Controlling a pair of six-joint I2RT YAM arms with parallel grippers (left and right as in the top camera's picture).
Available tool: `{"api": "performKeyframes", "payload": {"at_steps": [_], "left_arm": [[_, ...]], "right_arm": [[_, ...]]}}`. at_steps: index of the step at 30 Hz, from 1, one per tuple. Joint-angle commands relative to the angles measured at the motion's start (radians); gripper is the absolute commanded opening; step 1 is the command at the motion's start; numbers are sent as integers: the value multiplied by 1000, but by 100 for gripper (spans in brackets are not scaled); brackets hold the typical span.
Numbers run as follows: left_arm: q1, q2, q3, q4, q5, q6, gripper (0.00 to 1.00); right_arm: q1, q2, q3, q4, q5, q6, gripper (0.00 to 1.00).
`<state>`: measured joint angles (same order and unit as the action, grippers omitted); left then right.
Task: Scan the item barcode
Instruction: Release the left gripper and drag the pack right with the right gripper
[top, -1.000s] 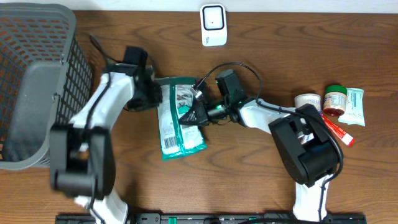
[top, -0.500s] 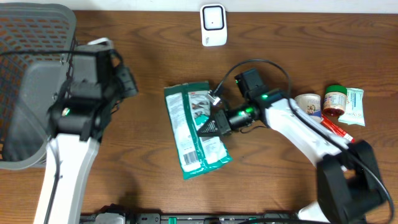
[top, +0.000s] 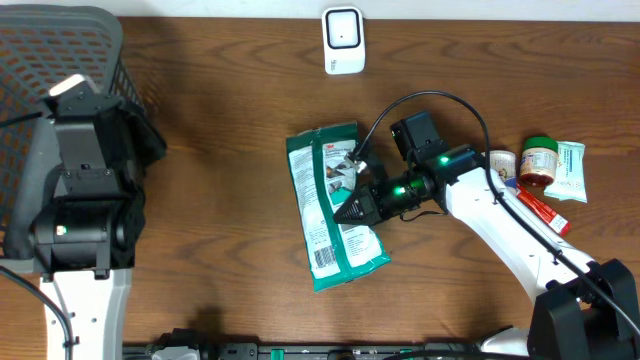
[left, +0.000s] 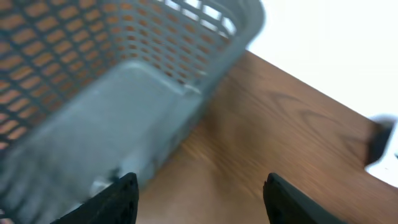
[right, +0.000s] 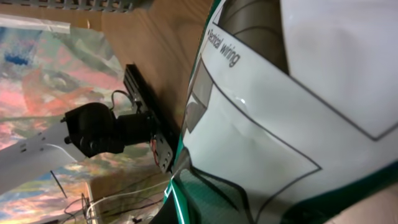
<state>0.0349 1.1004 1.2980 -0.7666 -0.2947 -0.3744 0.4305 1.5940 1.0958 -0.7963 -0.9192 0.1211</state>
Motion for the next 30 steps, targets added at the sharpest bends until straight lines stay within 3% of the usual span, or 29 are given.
{"api": "performKeyframes", "payload": {"at_steps": [1, 4, 7, 17, 30], "left_arm": [[30, 5, 4, -2, -56, -6, 67], [53, 5, 4, -2, -56, -5, 69], [63, 10, 4, -12, -55, -5, 84], [63, 16, 4, -43, -55, -5, 84], [63, 16, 4, -43, -55, -5, 85]], "right_arm": [[-22, -16, 1, -6, -80, -14, 1], [-57, -16, 1, -9, -171, -18, 1], [-88, -16, 1, -21, -201, -50, 1], [-98, -16, 1, -37, -195, -93, 1], [-114, -98, 27, -294, 373, -93, 1]]}}
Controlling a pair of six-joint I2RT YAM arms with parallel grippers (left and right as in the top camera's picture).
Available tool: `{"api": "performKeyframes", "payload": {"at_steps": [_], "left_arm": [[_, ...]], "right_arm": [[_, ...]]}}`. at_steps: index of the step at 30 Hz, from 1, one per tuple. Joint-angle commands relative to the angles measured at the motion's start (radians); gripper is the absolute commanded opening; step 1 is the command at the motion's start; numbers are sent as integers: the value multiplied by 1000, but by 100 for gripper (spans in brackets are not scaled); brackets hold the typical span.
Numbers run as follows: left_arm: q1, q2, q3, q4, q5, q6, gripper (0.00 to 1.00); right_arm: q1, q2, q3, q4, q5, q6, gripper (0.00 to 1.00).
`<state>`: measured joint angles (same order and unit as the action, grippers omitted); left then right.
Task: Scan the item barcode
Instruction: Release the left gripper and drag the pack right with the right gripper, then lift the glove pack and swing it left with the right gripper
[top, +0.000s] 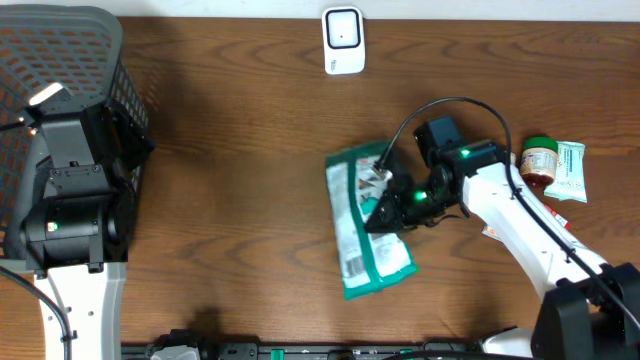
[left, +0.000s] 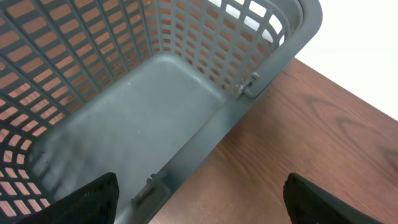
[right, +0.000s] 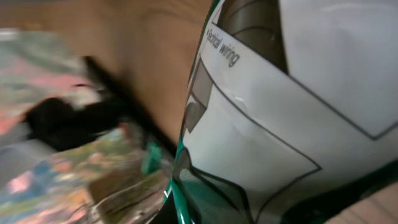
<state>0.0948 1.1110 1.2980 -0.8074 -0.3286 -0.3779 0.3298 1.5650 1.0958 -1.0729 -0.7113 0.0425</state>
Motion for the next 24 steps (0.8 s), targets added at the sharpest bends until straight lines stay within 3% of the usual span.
{"api": "performKeyframes", "payload": {"at_steps": [1, 8, 15, 19, 24], "left_arm": [[3, 6, 4, -3, -21, -2, 85], [3, 6, 4, -3, -21, -2, 85], [3, 6, 4, -3, -21, -2, 85], [3, 6, 4, -3, -21, -2, 85], [3, 6, 4, -3, -21, -2, 85]], "right_arm": [[-13, -88, 38, -31, 199, -15, 1], [-12, -225, 142, -132, 465, -56, 1], [-12, -346, 213, -155, 497, -68, 1], [0, -396, 243, -171, 501, -143, 1], [29, -387, 329, -295, 666, -151, 1]]}}
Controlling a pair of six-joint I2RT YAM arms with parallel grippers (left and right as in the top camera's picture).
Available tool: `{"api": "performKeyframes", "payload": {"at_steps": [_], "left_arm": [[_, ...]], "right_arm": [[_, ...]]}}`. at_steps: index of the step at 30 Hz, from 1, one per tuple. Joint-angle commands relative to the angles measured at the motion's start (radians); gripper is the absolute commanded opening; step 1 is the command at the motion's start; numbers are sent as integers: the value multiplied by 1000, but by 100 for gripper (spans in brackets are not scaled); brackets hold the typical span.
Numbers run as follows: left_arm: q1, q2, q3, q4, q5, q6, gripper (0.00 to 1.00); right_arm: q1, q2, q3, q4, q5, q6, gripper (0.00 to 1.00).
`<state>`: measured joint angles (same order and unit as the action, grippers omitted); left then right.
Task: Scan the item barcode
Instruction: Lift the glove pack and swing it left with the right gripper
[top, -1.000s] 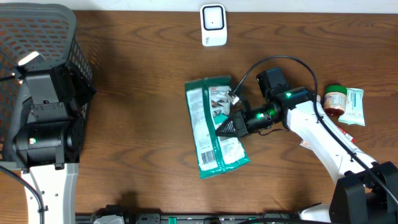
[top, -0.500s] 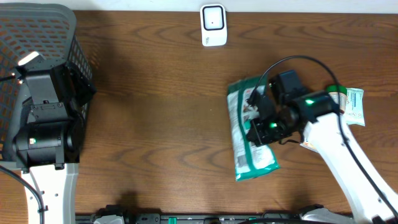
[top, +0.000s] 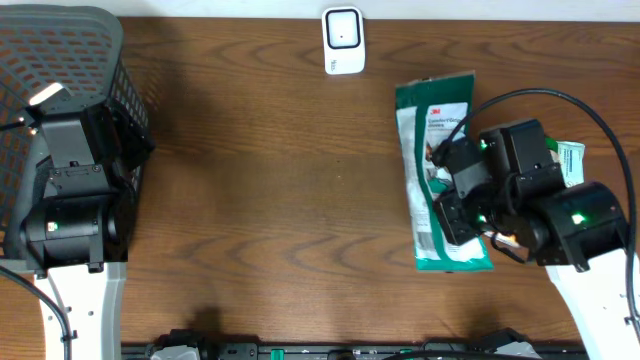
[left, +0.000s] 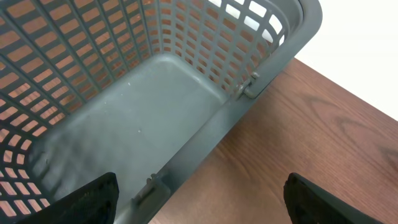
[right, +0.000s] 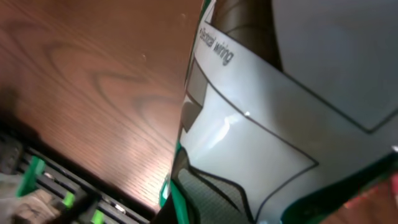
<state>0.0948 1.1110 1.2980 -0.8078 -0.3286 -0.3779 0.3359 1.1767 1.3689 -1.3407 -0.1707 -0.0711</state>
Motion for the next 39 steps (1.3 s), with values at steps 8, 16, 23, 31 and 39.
{"api": "performKeyframes", "payload": {"at_steps": [8, 16, 23, 31, 39], "left_arm": [[3, 6, 4, -2, -21, -2, 85], [3, 6, 4, -2, -21, -2, 85], [3, 6, 4, -2, -21, -2, 85], [3, 6, 4, -2, -21, -2, 85], [3, 6, 4, -2, -21, -2, 85]], "right_arm": [[141, 32, 159, -35, 456, -66, 1], [360, 119, 161, 31, 692, -254, 1], [525, 268, 161, 70, 1085, -370, 1], [649, 453, 161, 252, 1346, -592, 1], [725, 511, 161, 591, 1392, -900, 1]]}}
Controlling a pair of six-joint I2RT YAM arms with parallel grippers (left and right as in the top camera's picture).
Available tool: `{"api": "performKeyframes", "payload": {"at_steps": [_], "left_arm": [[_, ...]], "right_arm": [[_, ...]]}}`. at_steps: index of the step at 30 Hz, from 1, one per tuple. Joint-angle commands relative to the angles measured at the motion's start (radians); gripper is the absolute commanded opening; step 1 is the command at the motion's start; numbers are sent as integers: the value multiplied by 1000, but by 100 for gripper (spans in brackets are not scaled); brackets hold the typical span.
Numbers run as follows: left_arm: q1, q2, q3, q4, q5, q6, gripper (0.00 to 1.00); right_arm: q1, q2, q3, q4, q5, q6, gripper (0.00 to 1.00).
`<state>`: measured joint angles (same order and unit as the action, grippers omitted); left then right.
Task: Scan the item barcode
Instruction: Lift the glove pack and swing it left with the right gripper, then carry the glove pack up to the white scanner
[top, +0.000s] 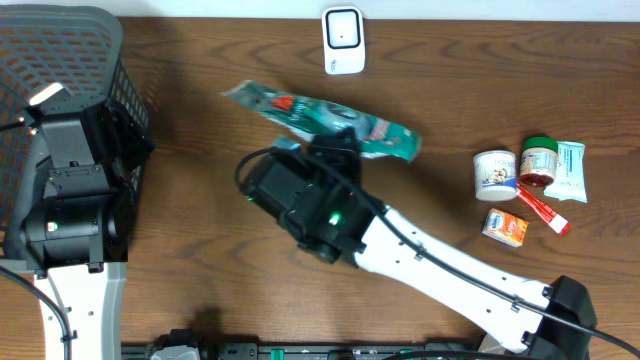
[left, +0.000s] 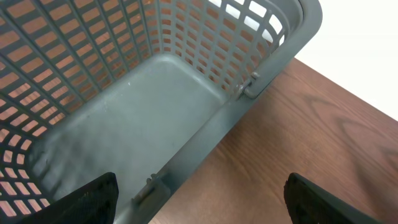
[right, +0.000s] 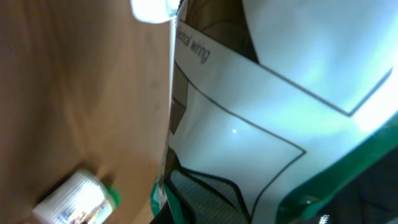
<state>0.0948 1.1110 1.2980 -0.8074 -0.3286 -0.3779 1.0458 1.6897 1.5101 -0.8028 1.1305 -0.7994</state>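
The item is a green and white 3M packet, held tilted almost on edge in the air just in front of the white barcode scanner at the table's back edge. My right gripper is shut on it, mostly hidden under the wrist. The packet's white label fills the right wrist view, and the scanner shows at the top edge. My left gripper hangs open and empty over the basket's rim.
A grey mesh basket stands at the far left under the left arm. At the right lie a white tub, a green-lidded jar, a pale packet, a red tube and a small orange box.
The right arm has swung from the table's right side to the back centre. The packet, then flat and face up, is now tilted on edge before the scanner. The left arm is unchanged.
The packet lay mid-table with my right gripper shut on it while the left wrist was shifting over the basket. Then it was a little further right, then raised at the right side. Now it hangs in front of the scanner.
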Motion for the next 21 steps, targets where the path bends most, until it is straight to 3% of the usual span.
{"api": "performKeyframes", "payload": {"at_steps": [1, 9, 17, 21], "left_arm": [[3, 6, 4, -3, -21, -2, 85], [3, 6, 4, -3, -21, -2, 85], [3, 6, 4, -3, -21, -2, 85], [3, 6, 4, -3, -21, -2, 85]], "right_arm": [[16, -2, 20, 98, 89, -204, 1], [-22, 11, 19, 357, -51, -410, 1], [-95, 127, 19, 681, -41, -815, 1], [-139, 204, 19, 862, -79, -925, 1]]}}
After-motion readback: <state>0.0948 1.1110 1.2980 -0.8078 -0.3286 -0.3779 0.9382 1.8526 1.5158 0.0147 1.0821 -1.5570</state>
